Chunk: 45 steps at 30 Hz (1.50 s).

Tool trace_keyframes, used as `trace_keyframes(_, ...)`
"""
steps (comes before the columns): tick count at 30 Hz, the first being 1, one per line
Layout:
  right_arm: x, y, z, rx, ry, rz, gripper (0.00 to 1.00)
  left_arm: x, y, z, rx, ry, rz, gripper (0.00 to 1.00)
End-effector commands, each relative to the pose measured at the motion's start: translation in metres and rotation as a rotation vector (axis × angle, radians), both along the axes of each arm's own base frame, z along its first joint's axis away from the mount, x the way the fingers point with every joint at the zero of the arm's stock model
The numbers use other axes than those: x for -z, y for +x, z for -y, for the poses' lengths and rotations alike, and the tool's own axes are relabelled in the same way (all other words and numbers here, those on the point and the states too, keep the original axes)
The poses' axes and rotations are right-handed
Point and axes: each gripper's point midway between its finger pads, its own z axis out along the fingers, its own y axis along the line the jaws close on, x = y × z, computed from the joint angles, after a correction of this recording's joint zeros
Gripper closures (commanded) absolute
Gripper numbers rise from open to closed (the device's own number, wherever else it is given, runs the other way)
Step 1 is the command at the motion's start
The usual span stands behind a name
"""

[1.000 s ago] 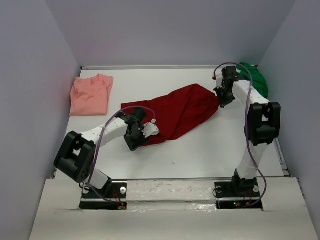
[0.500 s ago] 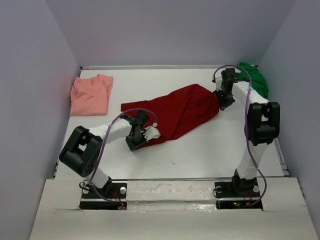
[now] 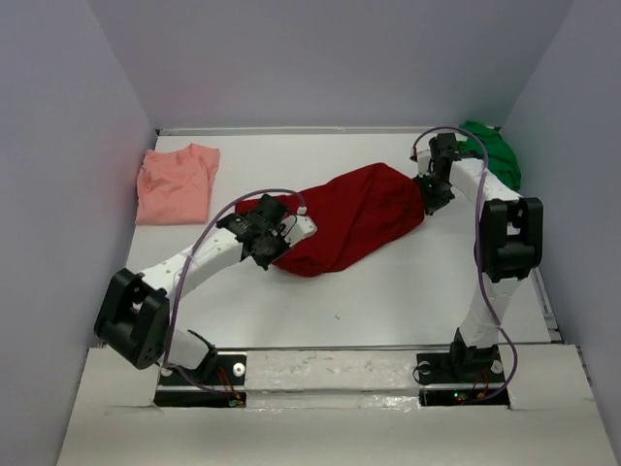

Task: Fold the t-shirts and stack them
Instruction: Flatten the tshirt out

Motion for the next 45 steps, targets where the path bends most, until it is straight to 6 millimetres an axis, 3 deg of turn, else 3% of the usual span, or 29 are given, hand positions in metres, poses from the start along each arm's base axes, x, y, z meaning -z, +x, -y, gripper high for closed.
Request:
trace_keyframes(1, -0.042, -0.003, -0.001, -0.004, 0.015, 0.09, 1.0, -0.097, 0.046, 0.011, -0.1, -0.13, 0.294, 1.0)
trace_keyframes(7, -0.104, -0.002, 0.0, -0.007, 0.016, 0.257, 1.0, -0.164, 0.076, -0.021, -0.222, -0.113, 0.55, 1.0)
trace_keyframes(11, -0.157, -0.005, 0.004, -0.008, 0.003, 0.428, 1.0, -0.205, 0.091, -0.047, -0.303, -0.105, 0.706, 1.0)
trace_keyframes(18, -0.239, -0.022, 0.005, -0.018, 0.009, 0.693, 1.0, -0.276, 0.098, -0.101, -0.491, -0.06, 0.941, 1.0)
trace_keyframes(26, -0.279, -0.058, 0.014, 0.005, -0.02, 0.822, 1.0, -0.341, 0.076, -0.149, -0.62, -0.06, 1.097, 1.0)
trace_keyframes(28, -0.282, -0.066, 0.014, 0.001, -0.014, 0.837, 1.0, -0.353, 0.069, -0.152, -0.619, -0.102, 1.111, 1.0)
trace_keyframes(33, -0.305, -0.091, 0.015, -0.002, -0.011, 0.915, 1.0, -0.366, 0.053, -0.165, -0.652, -0.171, 1.116, 1.0)
trace_keyframes(39, -0.332, -0.121, 0.014, -0.01, 0.003, 0.97, 1.0, -0.378, 0.033, -0.17, -0.637, -0.255, 1.12, 1.0)
trace_keyframes(45, -0.358, -0.152, 0.01, -0.031, 0.034, 1.032, 1.0, -0.397, 0.012, -0.154, -0.519, -0.373, 1.098, 1.0)
